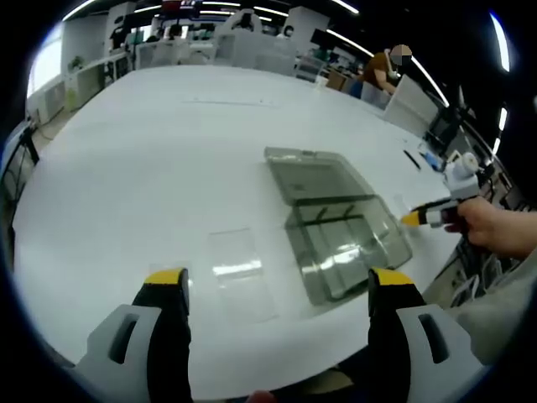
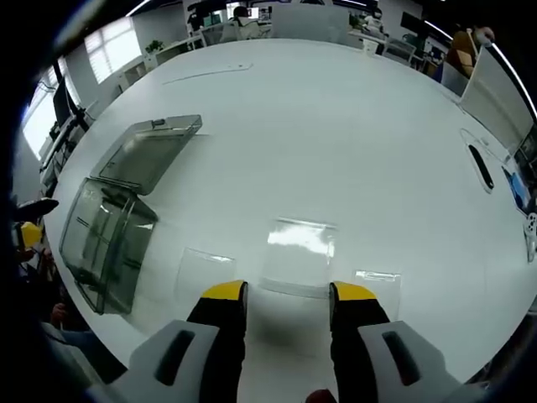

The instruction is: Insert the divider into the dual guide fixture by aligning both edges with the guide slots and pushing it downward to the bottom, including one-sided entry, uneven engagement, binding, and posture correction.

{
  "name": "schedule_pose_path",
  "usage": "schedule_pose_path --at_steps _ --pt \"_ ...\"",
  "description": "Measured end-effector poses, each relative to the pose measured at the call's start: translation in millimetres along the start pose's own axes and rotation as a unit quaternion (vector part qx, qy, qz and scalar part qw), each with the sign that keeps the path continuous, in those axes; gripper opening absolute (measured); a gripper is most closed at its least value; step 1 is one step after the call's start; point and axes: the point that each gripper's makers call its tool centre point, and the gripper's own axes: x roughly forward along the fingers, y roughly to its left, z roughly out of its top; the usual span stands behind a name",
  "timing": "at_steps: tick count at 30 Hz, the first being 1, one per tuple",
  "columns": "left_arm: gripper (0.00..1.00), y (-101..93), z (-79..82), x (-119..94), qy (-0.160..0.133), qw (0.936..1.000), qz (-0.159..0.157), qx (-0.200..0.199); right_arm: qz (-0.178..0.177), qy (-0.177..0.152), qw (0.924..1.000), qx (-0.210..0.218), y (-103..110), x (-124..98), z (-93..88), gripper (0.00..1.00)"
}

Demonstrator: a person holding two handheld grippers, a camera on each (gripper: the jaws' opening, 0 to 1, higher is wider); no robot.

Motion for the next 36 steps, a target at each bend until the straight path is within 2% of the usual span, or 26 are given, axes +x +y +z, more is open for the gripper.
schedule_pose_path --at_steps 20,36 --pt "0.85 -1.2 3.7 3.1 0.0 1.0 -0.002 0.001 0.004 0.008 0.9999 -0.006 -1.0 -0.6 0.5 0.3" --pt "0.84 -2.9 6.9 -0.4 -0.003 1.0 -0.002 0.004 0.023 0.011 0.9991 -0.035 -0.7 -1.7 0.1 0.29"
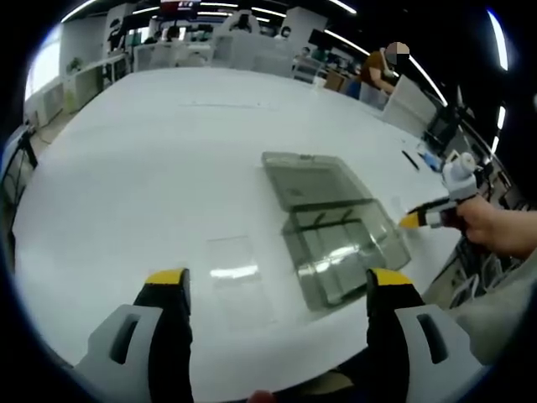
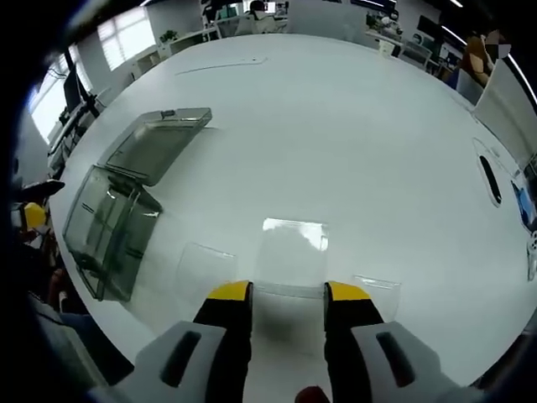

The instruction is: Insert the divider into the dual guide fixture by aligning both edges with the guide slots and pushing it downward to the bottom, including one-sided entry, uneven engagement, binding, and posture correction.

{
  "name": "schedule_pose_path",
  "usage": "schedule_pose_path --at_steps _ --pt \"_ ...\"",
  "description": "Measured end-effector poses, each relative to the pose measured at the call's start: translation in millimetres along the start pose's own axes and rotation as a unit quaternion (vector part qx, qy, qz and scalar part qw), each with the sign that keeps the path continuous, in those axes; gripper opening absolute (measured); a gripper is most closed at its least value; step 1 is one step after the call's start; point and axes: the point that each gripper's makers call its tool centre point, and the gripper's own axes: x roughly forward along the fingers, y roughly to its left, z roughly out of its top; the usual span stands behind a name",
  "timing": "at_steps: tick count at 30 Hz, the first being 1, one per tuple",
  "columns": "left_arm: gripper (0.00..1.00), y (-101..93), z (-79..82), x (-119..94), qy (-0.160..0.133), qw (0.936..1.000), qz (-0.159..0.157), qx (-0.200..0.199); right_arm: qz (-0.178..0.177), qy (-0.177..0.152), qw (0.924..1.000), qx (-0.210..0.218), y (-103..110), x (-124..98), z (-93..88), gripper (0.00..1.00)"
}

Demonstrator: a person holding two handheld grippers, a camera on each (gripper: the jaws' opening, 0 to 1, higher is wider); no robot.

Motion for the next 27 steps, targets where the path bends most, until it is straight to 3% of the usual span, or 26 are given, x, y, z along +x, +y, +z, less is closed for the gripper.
schedule_pose_path --at_steps 5,12,27 --pt "0.84 -0.6 1.3 -1.3 -0.002 1.0 0.0 0.001 0.008 -0.003 1.0 0.003 -1.3 -0.9 1.1 0.28" --pt "0.83 -3.5 0.0 -2.3 -0.003 1.0 -0.002 0.002 0.027 0.024 0.9993 -0.005 1.4 -0.8 -2.6 0.28" --pt "0.83 -7.7 -0.1 -4.9 -0.008 0.9999 -0.006 0.002 0.021 0.071 0.9972 -0.008 1.1 -0.7 -4.7 0.32"
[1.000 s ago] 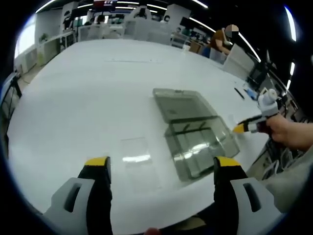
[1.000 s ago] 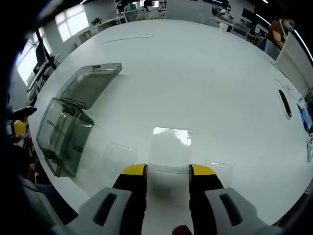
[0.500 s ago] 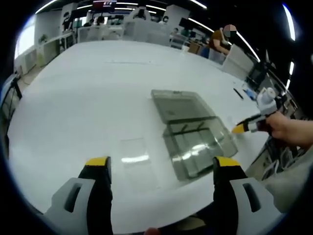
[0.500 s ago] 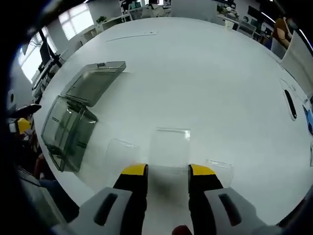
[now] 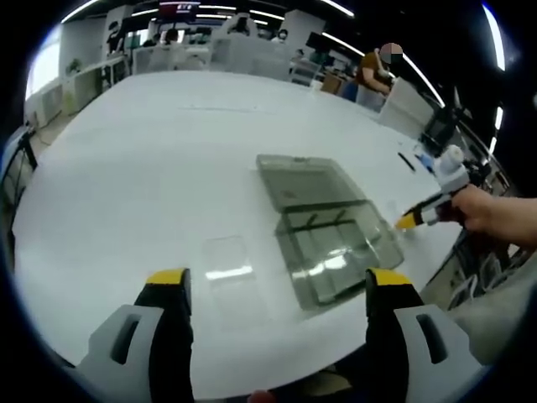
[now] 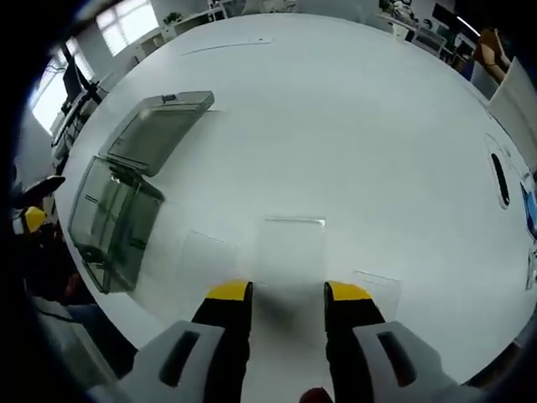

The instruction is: Insert the divider into the dual guide fixture by aligning both edges with the guide slots and pushing it downward to the bottom, including one-sided entry, uneven engagement, binding, and posture correction.

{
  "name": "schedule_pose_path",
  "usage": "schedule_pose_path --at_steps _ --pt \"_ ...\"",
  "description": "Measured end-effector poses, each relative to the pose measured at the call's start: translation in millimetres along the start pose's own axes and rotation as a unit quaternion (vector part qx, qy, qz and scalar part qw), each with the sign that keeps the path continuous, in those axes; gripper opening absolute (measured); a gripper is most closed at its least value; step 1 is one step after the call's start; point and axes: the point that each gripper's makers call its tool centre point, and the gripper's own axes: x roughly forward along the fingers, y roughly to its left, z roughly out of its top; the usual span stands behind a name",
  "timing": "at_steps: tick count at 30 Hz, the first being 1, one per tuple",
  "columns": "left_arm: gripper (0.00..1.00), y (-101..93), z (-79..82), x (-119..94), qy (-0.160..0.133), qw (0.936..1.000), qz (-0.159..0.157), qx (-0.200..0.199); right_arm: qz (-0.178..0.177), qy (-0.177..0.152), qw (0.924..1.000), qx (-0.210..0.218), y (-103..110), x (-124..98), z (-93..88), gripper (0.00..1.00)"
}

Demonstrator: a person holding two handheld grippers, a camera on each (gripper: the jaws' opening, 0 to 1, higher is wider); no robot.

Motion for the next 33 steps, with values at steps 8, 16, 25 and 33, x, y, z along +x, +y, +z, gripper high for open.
schedule_pose_path --at_steps 8,16,25,33 --pt "0.83 -3.5 1.1 0 -0.002 1.0 -0.003 0.001 -0.008 0.033 0.9993 -0.013 -6 5 -2.4 0.3" --pt "0.83 -6.1 2.0 1 -0.005 1.0 -0.007 0.0 -0.007 0.071 0.997 -0.032 -1 1 -6.5 0.3" --pt "0.83 -8.7 4.3 3 -0.007 0.9999 -0.01 -0.001 -0.001 0.087 0.995 -0.049 0 -2 -8.3 0.28" --pt "0.83 -10.7 6.8 5 -0.008 0.9999 -0.014 0.001 0.012 0.089 0.9944 -0.055 -3 1 -6.5 0.27"
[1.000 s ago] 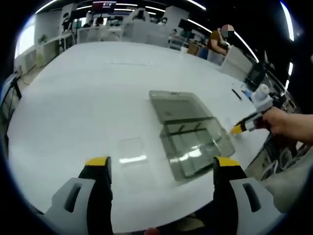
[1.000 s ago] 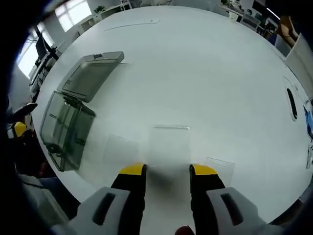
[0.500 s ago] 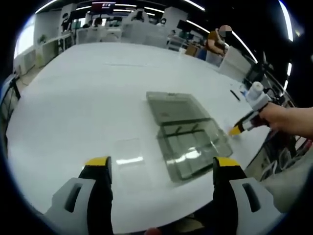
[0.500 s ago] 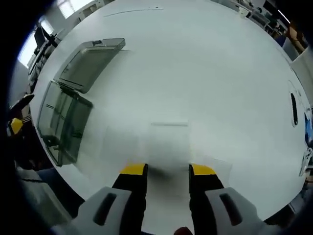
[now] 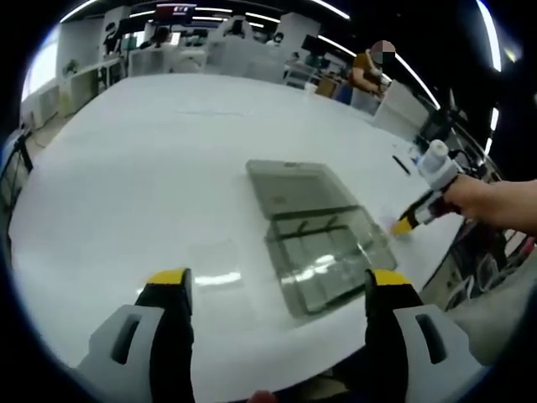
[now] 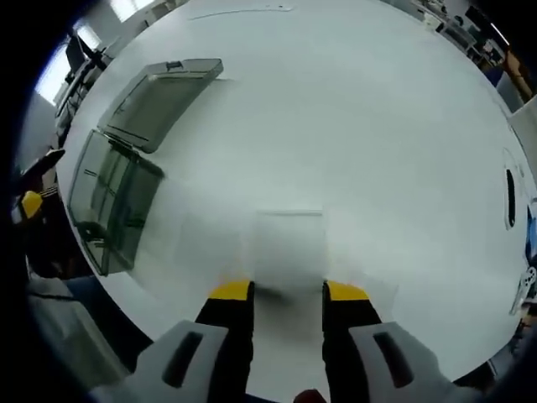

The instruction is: Insert the divider into the dual guide fixture by aligning both edges with the guide slots and pushing it downward to the bottom, including one-sided entry, uneven engagement, binding, and posture correction.

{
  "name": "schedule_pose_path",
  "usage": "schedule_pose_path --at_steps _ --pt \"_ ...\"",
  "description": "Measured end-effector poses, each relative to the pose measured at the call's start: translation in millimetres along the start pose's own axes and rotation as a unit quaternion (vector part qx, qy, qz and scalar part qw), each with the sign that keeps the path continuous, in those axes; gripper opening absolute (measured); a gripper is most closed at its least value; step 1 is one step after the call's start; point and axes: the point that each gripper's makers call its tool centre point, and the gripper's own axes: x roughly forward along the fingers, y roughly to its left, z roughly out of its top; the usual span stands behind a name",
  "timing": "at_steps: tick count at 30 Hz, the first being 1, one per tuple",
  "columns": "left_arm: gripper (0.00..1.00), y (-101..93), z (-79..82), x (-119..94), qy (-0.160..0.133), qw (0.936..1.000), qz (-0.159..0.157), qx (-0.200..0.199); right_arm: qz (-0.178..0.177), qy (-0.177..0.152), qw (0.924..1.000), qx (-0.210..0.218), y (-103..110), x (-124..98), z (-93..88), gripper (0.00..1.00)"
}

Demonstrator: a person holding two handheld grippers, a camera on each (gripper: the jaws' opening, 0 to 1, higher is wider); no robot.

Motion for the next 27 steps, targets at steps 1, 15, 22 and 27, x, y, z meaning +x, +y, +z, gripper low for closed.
schedule_pose_path --at_steps 1,15,22,27 --pt "0.82 -0.2 0.5 0 0.0 1.0 0.0 0.0 -0.001 0.0 1.0 -0.002 0 1 0.3 0.27" --pt "0.82 -2.8 2.4 0 0.001 1.0 -0.003 0.005 -0.001 -0.003 0.9998 -0.018 2 -3 -1.5 0.26" --pt "0.81 -7.4 3.8 2 0.003 0.9999 -0.009 0.01 0.006 -0.015 0.9996 -0.025 7 -11 0.0 0.27" --pt "0.81 -14.2 7.1 7 0.003 0.9997 -0.018 0.015 0.008 -0.031 0.9988 -0.035 7 -17 4.3 0.27"
